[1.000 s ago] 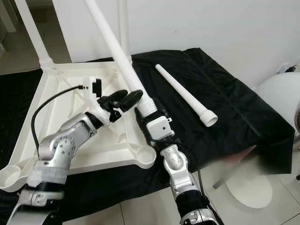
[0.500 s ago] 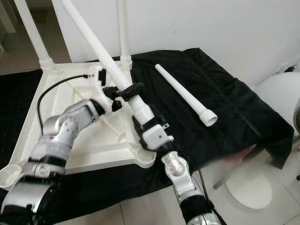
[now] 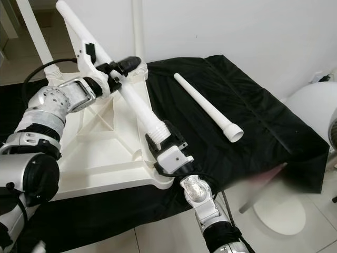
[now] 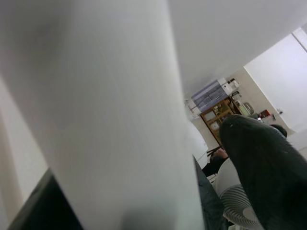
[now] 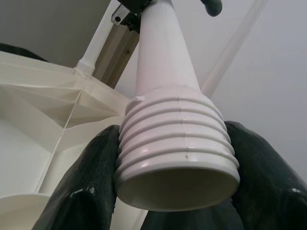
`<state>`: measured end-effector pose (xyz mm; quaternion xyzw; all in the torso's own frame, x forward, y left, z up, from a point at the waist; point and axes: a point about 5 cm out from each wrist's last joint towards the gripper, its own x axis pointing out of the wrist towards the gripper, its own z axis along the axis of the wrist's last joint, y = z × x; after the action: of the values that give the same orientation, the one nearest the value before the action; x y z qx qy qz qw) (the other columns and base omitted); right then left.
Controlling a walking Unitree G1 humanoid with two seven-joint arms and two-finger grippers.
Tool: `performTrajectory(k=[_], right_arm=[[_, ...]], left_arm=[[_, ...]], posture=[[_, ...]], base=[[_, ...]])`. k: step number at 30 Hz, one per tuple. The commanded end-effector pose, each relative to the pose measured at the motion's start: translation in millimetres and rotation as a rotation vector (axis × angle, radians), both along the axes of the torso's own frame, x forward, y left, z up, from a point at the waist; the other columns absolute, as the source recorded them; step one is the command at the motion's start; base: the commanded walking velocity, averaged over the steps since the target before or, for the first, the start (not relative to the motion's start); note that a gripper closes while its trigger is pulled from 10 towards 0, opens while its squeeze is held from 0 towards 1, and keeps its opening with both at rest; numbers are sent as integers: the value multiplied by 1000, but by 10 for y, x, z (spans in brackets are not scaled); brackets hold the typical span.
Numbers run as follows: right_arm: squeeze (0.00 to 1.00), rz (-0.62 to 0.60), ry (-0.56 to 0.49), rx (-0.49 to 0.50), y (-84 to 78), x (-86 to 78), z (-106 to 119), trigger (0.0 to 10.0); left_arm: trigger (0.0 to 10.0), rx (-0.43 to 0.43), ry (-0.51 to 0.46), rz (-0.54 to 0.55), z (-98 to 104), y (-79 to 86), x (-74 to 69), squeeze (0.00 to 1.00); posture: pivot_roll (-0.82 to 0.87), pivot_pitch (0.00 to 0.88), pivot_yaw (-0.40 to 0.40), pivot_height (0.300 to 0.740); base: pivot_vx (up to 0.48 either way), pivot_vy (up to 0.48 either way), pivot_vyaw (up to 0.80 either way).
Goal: Building children table
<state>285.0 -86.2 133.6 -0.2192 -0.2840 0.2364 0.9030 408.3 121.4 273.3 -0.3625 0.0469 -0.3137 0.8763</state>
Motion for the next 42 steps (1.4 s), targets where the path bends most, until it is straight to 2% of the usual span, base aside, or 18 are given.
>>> performTrajectory(k=[1, 7, 8, 17, 18, 19, 22, 23, 24, 27, 29, 34, 37, 42], right_arm=[[0, 21, 16, -25, 37, -26, -55, 10000], [0, 18, 16, -18, 46, -20, -60, 10000], [1000, 13, 20, -4, 42, -13, -58, 10000], [1000, -8, 36, 66, 14, -5, -40, 10000], [1000, -12, 56, 92, -1, 3, -37, 10000], [635, -31, 66, 121, -27, 25, -14, 10000], [635, -44, 73, 142, -46, 42, 2, 10000], [0, -66, 79, 169, -74, 66, 27, 10000], [0, -66, 79, 169, -74, 66, 27, 10000], [0, -112, 83, 216, -138, 140, 110, 10000], [0, -114, 81, 217, -142, 148, 119, 10000], [0, -120, 85, 238, -125, 209, 198, 10000], [0, -125, 90, 226, -96, 243, 247, 10000], [0, -136, 114, 233, -77, 261, 269, 10000]], left_arm=[[0, -19, -14, -15, 33, -19, 0, 0], [0, -31, -5, -38, 39, -28, 17, 0], [0, -33, -4, -34, 45, -21, 24, 0], [0, -43, -4, -4, 84, 38, 46, 0], [4275, -27, -13, 16, 103, 66, 56, 0], [10000, -43, -45, 28, 167, 93, 56, 0], [10000, -56, -69, 36, 214, 112, 56, 0], [10000, -56, -102, 49, 269, 131, 52, 0], [10000, -56, -102, 49, 269, 131, 52, 0], [10000, -51, -201, 92, 413, 158, 27, 0], [10000, -54, -209, 99, 425, 161, 25, 0], [10000, 31, -301, 161, 407, 109, -14, 0], [10000, 89, -406, 196, 383, -2, -100, 0], [10000, 137, -464, 226, 314, -88, -170, 0]], posture=[[-61, 12, 26, 740], [-51, 14, 21, 740], [-51, 14, 21, 740], [-48, 16, 18, 740], [-47, 16, 16, 740], [-47, 16, 16, 740], [-47, 16, 16, 740], [-55, 18, 21, 740], [-55, 18, 21, 740], [-53, 20, 16, 740], [-53, 20, 16, 740], [-51, 25, 11, 740], [-46, 23, 6, 740], [-42, 19, 3, 740]], base=[[0, 0, 0], [0, 0, 0], [0, 0, 0], [0, 0, 0], [0, 0, 0], [0, 0, 0], [0, 0, 0], [0, 0, 0], [0, 0, 0], [0, 0, 0], [0, 0, 0], [0, 0, 0], [0, 0, 0], [0, 0, 0]])
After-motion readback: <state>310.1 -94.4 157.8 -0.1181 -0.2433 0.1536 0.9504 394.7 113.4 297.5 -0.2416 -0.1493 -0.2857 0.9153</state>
